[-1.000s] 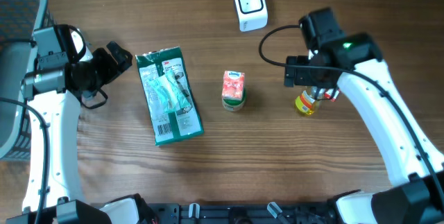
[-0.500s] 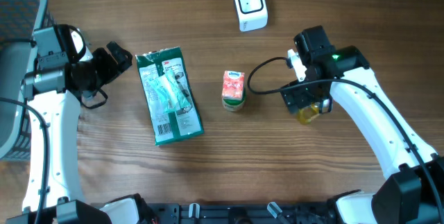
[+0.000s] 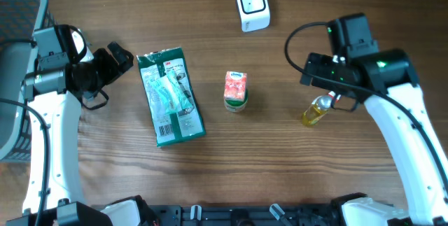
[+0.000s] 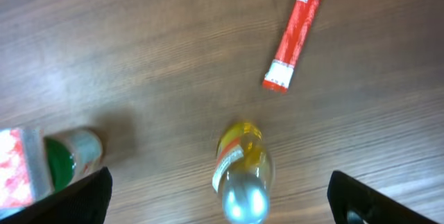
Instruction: Scan the item barcode
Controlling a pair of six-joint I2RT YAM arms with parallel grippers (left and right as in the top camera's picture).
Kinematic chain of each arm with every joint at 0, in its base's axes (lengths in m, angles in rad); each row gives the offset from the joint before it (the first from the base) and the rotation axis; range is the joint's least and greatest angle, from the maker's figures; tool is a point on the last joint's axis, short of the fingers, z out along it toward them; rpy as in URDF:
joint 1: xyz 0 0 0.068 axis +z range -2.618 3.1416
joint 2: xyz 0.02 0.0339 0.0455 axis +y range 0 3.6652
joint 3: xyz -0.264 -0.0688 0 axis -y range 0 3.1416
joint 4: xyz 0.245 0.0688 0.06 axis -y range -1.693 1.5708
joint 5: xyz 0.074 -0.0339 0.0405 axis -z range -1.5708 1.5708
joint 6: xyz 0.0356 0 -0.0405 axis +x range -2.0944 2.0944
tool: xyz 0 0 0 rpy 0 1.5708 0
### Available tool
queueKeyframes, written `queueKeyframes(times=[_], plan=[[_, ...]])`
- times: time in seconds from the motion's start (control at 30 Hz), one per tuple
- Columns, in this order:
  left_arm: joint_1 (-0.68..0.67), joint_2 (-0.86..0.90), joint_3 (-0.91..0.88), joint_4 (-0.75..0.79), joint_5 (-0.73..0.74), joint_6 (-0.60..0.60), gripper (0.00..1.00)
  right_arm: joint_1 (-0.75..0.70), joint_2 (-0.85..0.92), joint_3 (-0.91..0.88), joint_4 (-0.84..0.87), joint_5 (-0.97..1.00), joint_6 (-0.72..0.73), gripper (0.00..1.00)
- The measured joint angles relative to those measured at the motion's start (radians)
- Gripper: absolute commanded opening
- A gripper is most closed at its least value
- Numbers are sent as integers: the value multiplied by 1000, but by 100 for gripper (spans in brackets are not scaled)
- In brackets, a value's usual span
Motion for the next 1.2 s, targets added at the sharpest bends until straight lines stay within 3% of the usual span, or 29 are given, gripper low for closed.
queueKeyframes(times=[0.1, 0.3, 0.47, 0.67, 0.77, 0.83, 0.87, 1.03, 1.2], plan=[[0, 0, 0, 0, 0, 0, 100, -5, 3, -7, -55, -56, 89, 72], [0, 0, 0, 0, 0, 0, 100, -5, 4, -143, -28, -87, 306, 77], [0, 0, 0, 0, 0, 0, 100, -5, 6, -275, 94, -92, 370, 75], [0, 0, 0, 0, 0, 0, 100, -5, 7, -360, 176, -79, 382, 65], [0, 0, 0, 0, 0, 0, 100, -5, 7, -366, 202, -55, 389, 52], [0, 0, 0, 0, 0, 0, 100, -5, 7, -366, 219, -48, 393, 36], [0, 0, 0, 0, 0, 0, 100, -5, 7, -366, 223, -47, 389, 35], [0, 0, 0, 0, 0, 0, 100, -7, 9, -320, 229, -70, 125, 34], [0, 0, 0, 0, 0, 0, 100, -10, 9, -227, 274, -306, -225, 39]])
